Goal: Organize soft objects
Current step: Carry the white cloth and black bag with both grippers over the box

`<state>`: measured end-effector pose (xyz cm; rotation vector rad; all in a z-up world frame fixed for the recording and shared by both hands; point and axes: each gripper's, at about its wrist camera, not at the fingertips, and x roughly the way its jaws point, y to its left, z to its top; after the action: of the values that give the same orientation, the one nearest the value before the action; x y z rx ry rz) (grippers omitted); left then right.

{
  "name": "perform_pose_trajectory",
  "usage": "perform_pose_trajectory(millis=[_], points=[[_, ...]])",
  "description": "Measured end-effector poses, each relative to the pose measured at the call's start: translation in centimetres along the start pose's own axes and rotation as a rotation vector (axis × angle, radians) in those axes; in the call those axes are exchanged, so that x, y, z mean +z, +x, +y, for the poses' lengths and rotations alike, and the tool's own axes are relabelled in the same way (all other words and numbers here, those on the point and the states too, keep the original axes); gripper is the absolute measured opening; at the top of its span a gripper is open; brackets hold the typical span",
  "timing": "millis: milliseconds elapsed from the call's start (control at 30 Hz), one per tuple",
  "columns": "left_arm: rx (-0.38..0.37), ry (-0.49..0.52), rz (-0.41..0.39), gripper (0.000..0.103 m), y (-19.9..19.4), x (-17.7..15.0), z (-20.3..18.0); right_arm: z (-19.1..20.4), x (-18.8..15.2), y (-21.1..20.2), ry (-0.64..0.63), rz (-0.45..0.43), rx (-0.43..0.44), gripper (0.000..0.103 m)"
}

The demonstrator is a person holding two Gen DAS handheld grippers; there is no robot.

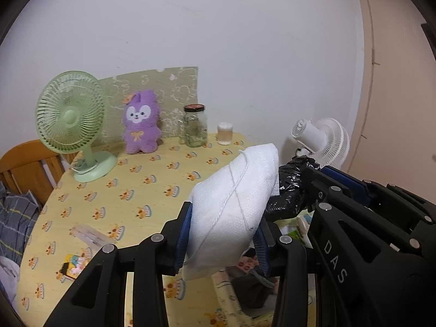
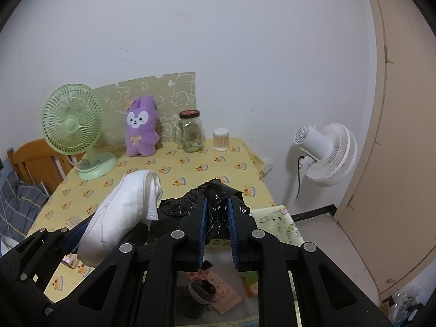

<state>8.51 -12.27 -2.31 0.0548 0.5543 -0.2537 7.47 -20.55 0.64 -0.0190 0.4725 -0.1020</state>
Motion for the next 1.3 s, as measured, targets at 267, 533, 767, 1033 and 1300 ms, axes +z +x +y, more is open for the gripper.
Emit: perform_pose_trajectory(millis=[267,533,767,1033,1300], points=[[-0.069,0.05,0.046,0.042,1.8,-0.6,-2.6,-2.7,-1.1,0.9,0.032,0.029,-0.057,0.018],[-0.101,0.094,0.089,0.046,3.3,-1.0,-4.5,-4.8,-2.0,2.3,0.057,0.067,-0.079,0.018],[-0.102,0.129,0.137,0.065,4.9,-1.4,-5.4,-5.8,-2.6,3.5,0.071,0.097,-0.085,0.018],[-0.076,0.143,0.165,0.075,5.8,-1.6,-5.2,-5.9,-3.0,5.0,0.08,0.134,-0.056,0.018],[-0.087,0.139,0.169,0.083,5.9,-1.5,-4.9,-5.5,-3.0,5.5,0.079,0.149,-0.023,0.05]])
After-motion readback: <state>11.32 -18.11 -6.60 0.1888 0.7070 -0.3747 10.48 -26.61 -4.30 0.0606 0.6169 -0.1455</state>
